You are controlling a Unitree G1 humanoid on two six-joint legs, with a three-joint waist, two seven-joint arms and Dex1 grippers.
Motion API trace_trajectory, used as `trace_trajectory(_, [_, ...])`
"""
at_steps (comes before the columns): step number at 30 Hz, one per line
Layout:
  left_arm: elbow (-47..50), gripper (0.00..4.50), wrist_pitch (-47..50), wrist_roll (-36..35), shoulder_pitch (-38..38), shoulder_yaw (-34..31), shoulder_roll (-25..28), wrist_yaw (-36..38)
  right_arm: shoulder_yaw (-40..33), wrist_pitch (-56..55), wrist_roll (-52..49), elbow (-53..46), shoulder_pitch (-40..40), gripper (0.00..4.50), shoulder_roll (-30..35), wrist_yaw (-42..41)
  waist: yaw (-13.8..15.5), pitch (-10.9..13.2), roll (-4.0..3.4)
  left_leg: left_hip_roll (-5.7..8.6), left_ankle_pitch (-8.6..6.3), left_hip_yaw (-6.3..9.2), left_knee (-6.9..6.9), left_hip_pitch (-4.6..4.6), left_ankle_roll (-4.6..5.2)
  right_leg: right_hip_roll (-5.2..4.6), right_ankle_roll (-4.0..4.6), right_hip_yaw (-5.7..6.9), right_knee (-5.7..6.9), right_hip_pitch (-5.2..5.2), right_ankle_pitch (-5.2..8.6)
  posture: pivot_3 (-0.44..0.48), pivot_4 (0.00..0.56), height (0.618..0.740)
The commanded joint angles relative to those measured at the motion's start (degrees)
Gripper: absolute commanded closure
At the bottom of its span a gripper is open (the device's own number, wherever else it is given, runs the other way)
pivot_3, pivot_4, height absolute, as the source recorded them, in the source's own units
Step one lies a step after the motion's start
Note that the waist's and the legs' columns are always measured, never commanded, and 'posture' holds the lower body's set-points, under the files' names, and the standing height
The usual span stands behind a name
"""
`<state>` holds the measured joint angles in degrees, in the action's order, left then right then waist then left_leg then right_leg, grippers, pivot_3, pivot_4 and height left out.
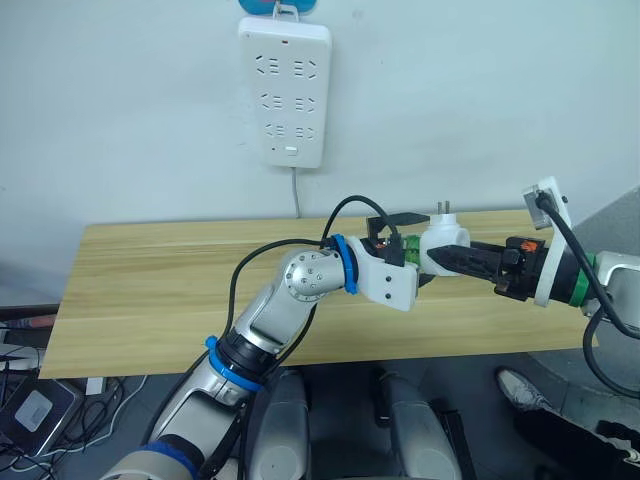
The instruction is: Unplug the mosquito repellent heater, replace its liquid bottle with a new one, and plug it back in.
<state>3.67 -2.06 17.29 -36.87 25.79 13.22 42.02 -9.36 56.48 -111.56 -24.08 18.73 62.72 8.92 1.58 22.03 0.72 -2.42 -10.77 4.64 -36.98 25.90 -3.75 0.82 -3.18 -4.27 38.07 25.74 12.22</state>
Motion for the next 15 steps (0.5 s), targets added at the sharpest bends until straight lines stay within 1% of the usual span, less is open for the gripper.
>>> trace_trajectory(1, [2.46, 0.87, 1.02, 0.84, -0.33, 1.19, -0.5, -0.27, -0.96, -1.31, -1.44, -1.97, 0.13, 1.53, -0.08, 0.09, -0.01, 0.0, 0.0, 0.0, 0.0, -0.01, 0.0, 0.0, 0.0, 0.0, 0.0, -0.01, 0.0, 0.0, 0.0, 0.162, 0.315, 0.74])
trace_trajectory(5, [3.24, 2.13, 2.52, 1.14, 0.0, 1.42, -0.14, 0.02, -0.91, -1.36, -1.44, -1.79, 0.31, 1.53, -0.16, 0.49, -0.03, 0.0, 0.0, 0.0, 0.0, 0.0, 0.0, 0.0, 0.01, 0.0, 0.0, 0.0, 0.0, 0.0, 0.0, 0.162, 0.315, 0.74])
trace_trajectory(6, [3.26, 2.23, 2.71, 1.13, 0.1, 1.55, 0.04, 0.22, -0.87, -1.36, -1.44, -1.54, 0.44, 1.53, -0.15, 0.65, -0.03, 0.0, 0.0, 0.0, 0.0, 0.0, 0.01, 0.0, 0.01, 0.0, 0.0, 0.0, 0.0, 0.0, 0.0, 0.163, 0.316, 0.74])
trace_trajectory(12, [2.31, 2.23, 2.75, 0.47, 0.61, 1.55, -0.01, -0.2, 0.06, -1.75, -1.44, -2.08, 1.39, 1.53, -0.35, 1.38, -0.03, 0.0, 0.0, 0.0, 0.0, 0.0, 0.0, 0.0, 0.01, 0.0, 0.0, 0.0, 0.01, 0.0, 0.0, 0.164, 0.314, 0.74])
trace_trajectory(14, [1.54, 2.23, 2.27, 0.04, 0.96, 1.3, -0.33, -0.91, 0.08, -2.51, -1.44, -3.04, 1.41, 0.82, -1.5, 0.91, -0.02, 0.0, 0.0, 0.0, 0.01, 0.0, 0.0, 0.0, 0.01, 0.0, 0.0, 0.0, 0.01, 0.0, 0.0, 0.164, 0.312, 0.74])
trace_trajectory(15, [1.04, 2.23, 1.89, -0.33, 1.23, 1.12, -0.5, -1.24, 0.06, -2.88, -1.44, -3.44, 1.43, 0.55, -1.83, 1.01, -0.03, 0.0, 0.0, 0.0, 0.01, 0.0, 0.0, 0.0, 0.01, 0.0, 0.0, 0.01, 0.01, 0.0, 0.0, 0.163, 0.308, 0.74])
